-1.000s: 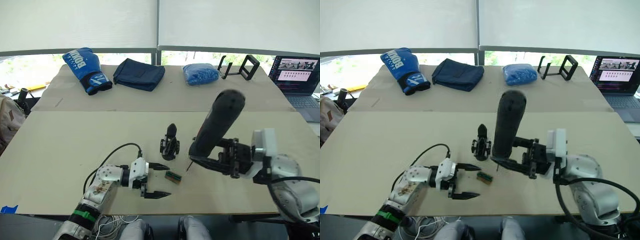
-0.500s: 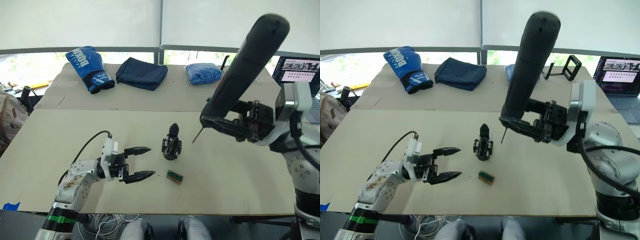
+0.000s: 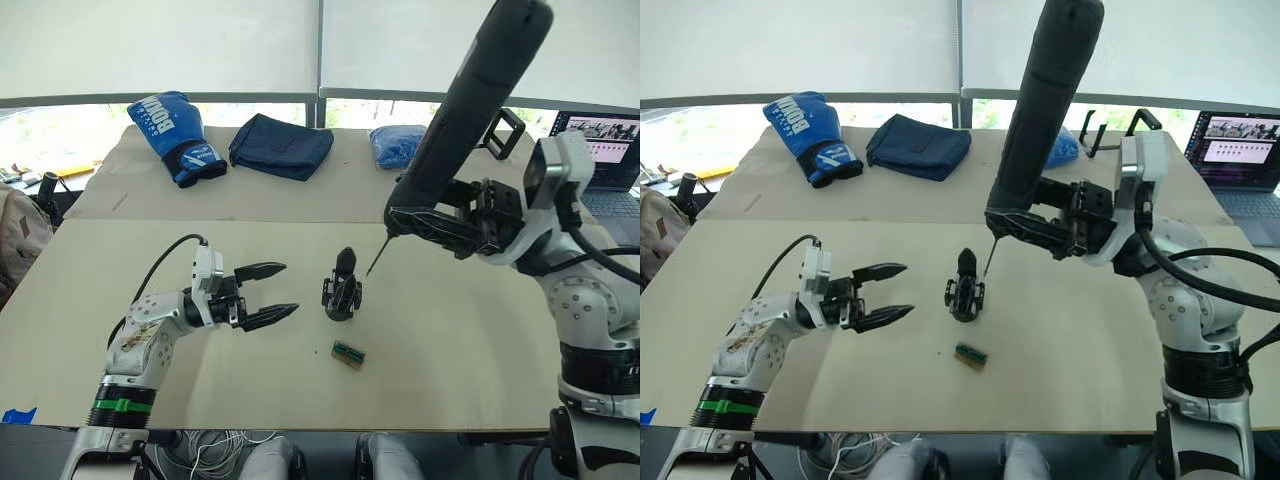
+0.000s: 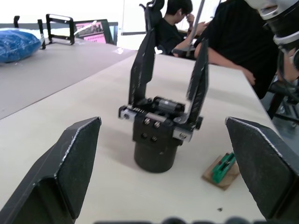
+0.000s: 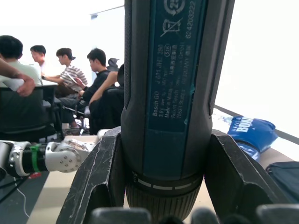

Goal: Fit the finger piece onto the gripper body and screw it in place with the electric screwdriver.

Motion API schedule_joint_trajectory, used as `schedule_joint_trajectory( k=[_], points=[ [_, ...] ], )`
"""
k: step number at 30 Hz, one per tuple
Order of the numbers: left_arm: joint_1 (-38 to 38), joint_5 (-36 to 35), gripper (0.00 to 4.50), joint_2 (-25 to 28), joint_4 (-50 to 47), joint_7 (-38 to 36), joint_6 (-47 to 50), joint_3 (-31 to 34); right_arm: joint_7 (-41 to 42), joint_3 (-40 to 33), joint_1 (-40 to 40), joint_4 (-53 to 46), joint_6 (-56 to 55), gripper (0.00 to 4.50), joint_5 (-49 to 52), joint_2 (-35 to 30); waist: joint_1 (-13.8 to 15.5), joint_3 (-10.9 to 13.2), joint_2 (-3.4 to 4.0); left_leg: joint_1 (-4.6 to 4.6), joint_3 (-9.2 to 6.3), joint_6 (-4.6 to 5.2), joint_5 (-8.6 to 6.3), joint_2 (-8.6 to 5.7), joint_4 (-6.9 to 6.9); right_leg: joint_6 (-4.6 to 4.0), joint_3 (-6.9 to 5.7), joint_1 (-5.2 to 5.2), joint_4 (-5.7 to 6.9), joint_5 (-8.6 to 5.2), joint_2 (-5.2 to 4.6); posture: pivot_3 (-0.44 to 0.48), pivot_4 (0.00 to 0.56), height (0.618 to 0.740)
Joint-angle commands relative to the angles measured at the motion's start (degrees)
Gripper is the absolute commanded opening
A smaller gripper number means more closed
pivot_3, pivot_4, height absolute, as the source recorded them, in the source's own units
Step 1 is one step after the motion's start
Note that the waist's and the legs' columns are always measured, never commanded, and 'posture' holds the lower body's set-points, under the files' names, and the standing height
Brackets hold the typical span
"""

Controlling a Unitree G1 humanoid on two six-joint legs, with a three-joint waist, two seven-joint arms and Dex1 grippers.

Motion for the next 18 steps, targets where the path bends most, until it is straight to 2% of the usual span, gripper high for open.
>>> schedule_joint_trajectory(
  k=[1, 10, 18],
  points=[
    [-1.6, 0.8, 4.5, 0.2, 0.3, -0.9, -1.0, 0.2, 1.0, -0.1, -2.8, -0.6, -1.7, 1.94, -0.4, 1.4, 0.0, 0.0, 0.0, 0.01, -0.01, -0.01, 0.0, 0.0, 0.0, 0.0, -0.01, 0.0, 0.01, 0.0, 0.01, 0.0, 0.15, 0.74],
    [-3.4, 3.0, 4.5, -0.1, 2.3, -5.2, -1.0, -2.8, 2.8, 3.9, -6.3, 2.9, -2.8, 1.94, -5.4, 6.3, -0.4, 0.0, 0.0, 0.0, 0.03, -0.03, 0.01, 0.0, -0.01, 0.0, 0.0, -0.03, 0.06, 0.0, 0.05, 0.0, 0.15, 0.74],
    [-3.5, 4.1, 4.5, -1.8, 2.1, -4.8, -1.5, -3.7, 4.8, 7.2, -7.4, 4.6, -1.7, 1.94, -8.4, 8.1, -0.8, 0.0, 0.01, 0.0, 0.02, -0.11, 0.06, 0.01, -0.02, 0.0, 0.01, -0.05, 0.12, 0.0, 0.12, 0.0, 0.15, 0.74]
  ],
)
